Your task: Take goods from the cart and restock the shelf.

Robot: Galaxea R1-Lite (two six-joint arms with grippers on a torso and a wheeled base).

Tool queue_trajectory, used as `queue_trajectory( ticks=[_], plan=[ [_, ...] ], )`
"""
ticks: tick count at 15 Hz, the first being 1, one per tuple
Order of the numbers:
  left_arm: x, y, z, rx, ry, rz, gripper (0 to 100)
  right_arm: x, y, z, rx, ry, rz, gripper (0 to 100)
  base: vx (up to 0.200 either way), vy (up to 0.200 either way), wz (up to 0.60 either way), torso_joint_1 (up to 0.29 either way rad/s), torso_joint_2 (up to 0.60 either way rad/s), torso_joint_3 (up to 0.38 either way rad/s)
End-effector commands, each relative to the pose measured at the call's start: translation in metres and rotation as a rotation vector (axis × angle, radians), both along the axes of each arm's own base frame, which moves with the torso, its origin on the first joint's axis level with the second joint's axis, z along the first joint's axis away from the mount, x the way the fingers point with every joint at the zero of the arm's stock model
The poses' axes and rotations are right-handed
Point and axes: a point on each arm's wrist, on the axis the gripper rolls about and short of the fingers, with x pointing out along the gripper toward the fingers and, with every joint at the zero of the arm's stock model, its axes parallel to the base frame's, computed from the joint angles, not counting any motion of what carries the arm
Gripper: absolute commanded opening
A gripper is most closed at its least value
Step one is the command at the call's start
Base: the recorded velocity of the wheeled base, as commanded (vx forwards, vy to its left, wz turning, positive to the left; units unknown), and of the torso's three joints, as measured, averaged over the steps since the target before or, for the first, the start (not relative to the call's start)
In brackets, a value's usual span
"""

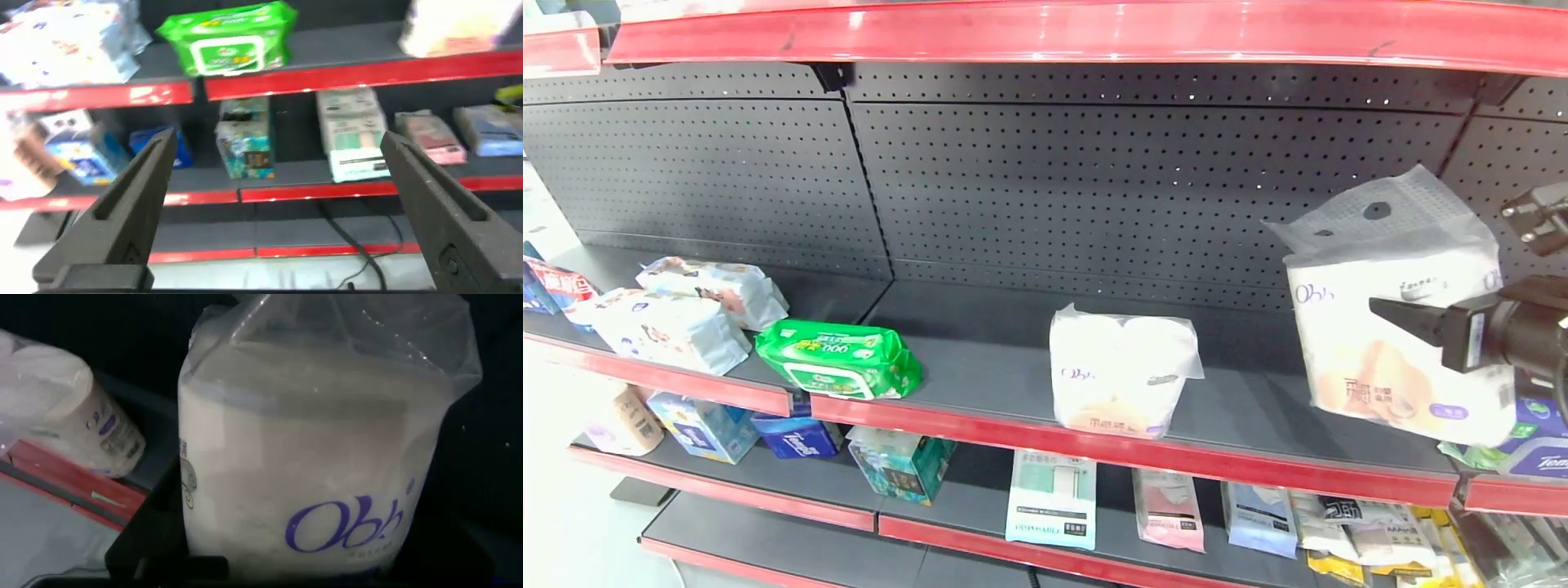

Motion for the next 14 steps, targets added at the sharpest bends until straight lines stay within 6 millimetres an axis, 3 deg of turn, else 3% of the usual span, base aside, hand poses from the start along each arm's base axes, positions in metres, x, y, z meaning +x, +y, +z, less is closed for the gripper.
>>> queue_trajectory(
  ticks=[1,4,5,7,12,14],
  plan=[
    [0.003,-0.004,0.006,-0.015,0.026,0.129,100,0.042,0.002,-0.027,0.008,0.061,0.049,0,0.0,0.0,0.0,0.0,0.0,0.0],
    [0.006,-0.011,-0.005,-0.03,0.035,0.295,100,0.054,0.005,-0.035,0.008,0.091,0.061,0,0.0,0.0,0.0,0.0,0.0,0.0],
    [0.008,-0.011,-0.021,-0.046,0.041,0.291,100,0.053,0.005,-0.037,0.008,0.096,0.061,0,0.0,0.0,0.0,0.0,0.0,0.0],
    [0.022,-0.009,-0.027,-0.054,-0.13,0.203,100,0.053,0.003,-0.04,0.013,0.11,0.067,0,0.0,0.0,0.0,0.0,0.0,0.0],
    [0.025,-0.009,-0.029,-0.063,-0.162,0.162,100,0.057,0.003,-0.046,0.014,0.128,0.079,0,0.0,0.0,0.0,0.0,0.0,0.0],
    [0.028,-0.009,-0.029,-0.076,-0.137,0.327,100,0.057,0.004,-0.046,0.016,0.13,0.08,0,0.0,0.0,0.0,0.0,0.0,0.0]
  ],
)
